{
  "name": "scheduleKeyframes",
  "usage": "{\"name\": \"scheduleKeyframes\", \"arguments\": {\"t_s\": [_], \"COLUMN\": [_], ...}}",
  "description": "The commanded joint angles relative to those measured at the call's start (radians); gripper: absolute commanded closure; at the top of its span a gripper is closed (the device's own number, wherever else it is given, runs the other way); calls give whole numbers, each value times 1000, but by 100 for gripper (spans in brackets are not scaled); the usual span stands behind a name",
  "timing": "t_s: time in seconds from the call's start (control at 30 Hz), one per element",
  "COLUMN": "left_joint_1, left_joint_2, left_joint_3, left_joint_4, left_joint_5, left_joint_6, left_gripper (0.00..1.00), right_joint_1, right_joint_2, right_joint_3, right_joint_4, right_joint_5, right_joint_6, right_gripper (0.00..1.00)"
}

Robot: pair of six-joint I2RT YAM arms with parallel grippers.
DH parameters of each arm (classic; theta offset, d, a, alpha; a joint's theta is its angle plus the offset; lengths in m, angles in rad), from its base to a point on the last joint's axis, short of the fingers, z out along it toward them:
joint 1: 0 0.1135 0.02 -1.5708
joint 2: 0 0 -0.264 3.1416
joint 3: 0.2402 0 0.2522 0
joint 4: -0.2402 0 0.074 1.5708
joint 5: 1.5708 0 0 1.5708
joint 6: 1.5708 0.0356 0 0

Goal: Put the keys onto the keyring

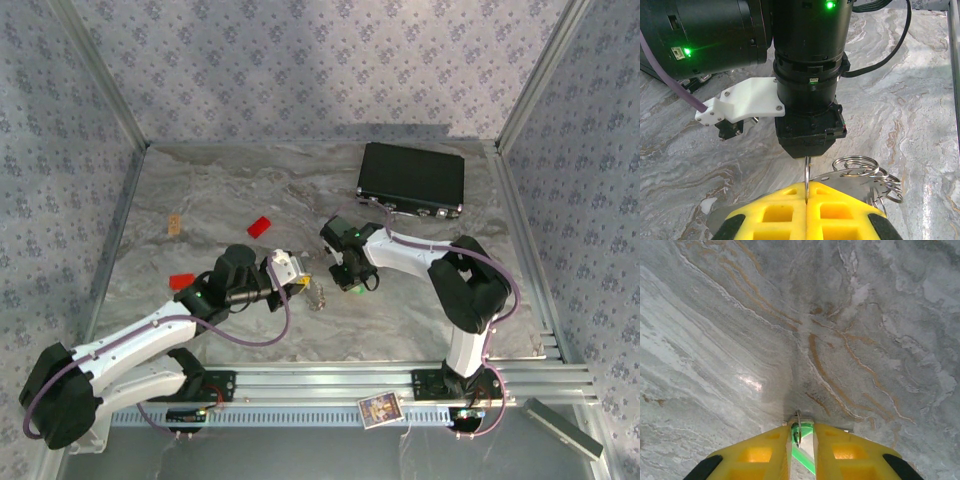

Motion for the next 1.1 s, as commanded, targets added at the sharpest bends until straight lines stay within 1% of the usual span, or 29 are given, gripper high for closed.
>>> {"name": "scheduleKeyframes", "arguments": {"t_s": [0.0, 0.5, 0.7, 0.87, 1.07], "left_joint_1": [-5, -5, -4, -5, -5], "left_joint_2": [4, 8, 9, 7, 7], "left_joint_3": [31, 32, 32, 30, 30], "left_joint_4": [30, 31, 29, 30, 28], "left_joint_5": [21, 23, 24, 23, 21], "left_joint_6": [8, 12, 12, 12, 10], "left_gripper": [100, 100, 100, 100, 100], "right_joint_1": [7, 5, 7, 4, 4], "right_joint_2": [26, 38, 38, 31, 7], "right_joint_3": [21, 22, 23, 23, 14], "right_joint_4": [-26, -21, -16, -10, -9], "right_joint_5": [1, -2, -2, -12, -7], "right_joint_6": [12, 10, 11, 9, 8], "right_gripper": [81, 84, 90, 99, 100]}}
